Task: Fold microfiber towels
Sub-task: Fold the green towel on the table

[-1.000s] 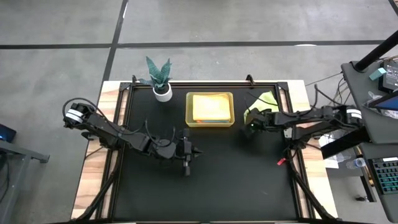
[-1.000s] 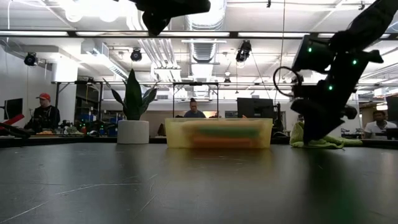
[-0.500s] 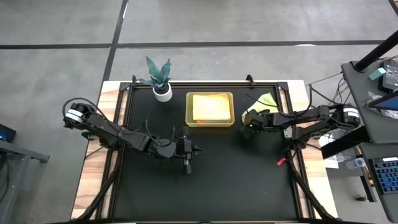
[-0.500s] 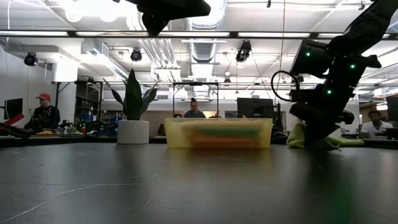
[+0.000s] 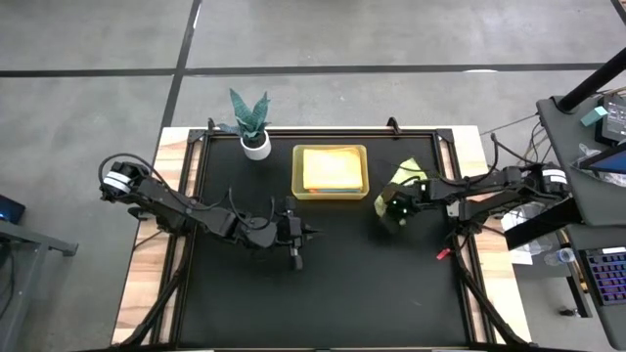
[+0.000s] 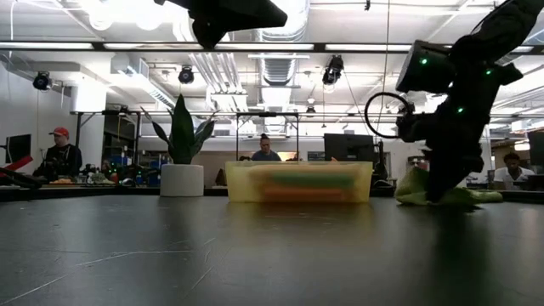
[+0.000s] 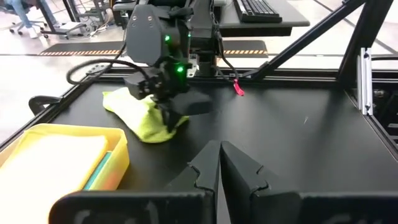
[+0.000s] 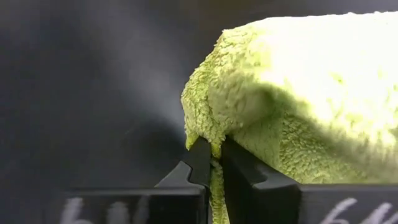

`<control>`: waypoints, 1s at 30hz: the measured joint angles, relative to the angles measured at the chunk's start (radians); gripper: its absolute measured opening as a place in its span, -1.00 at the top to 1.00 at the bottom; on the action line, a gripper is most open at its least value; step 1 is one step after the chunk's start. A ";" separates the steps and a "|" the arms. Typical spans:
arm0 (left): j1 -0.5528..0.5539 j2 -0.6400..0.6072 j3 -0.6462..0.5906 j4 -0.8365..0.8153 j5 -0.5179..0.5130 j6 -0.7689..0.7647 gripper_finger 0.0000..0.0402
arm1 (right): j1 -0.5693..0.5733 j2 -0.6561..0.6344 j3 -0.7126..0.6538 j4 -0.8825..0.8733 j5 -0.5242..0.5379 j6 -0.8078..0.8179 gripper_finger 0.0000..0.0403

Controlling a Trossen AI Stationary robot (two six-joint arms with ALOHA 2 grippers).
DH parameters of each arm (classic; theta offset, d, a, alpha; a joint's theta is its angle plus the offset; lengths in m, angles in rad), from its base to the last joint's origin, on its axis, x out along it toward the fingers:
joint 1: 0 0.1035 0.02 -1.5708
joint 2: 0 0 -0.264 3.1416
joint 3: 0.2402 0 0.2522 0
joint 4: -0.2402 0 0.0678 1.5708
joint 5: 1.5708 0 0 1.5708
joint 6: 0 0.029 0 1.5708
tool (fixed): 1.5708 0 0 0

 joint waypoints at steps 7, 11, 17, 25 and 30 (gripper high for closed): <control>0.000 0.000 0.000 0.000 0.000 -0.009 0.99 | 0.118 -0.012 0.002 0.022 -0.190 -0.019 0.93; 0.000 0.000 0.000 0.002 0.000 -0.010 0.99 | 0.217 0.026 0.002 0.104 -0.189 -0.012 0.94; 0.000 0.000 0.000 0.005 0.000 -0.011 0.99 | 0.308 0.130 0.007 0.389 -0.298 -0.049 0.94; 0.000 0.000 -0.004 0.006 0.000 -0.010 0.99 | 0.313 0.269 0.117 0.584 -0.318 -0.196 0.94; 0.000 0.000 -0.017 0.007 0.000 -0.010 0.99 | 0.308 0.321 0.209 0.634 -0.309 -0.288 0.94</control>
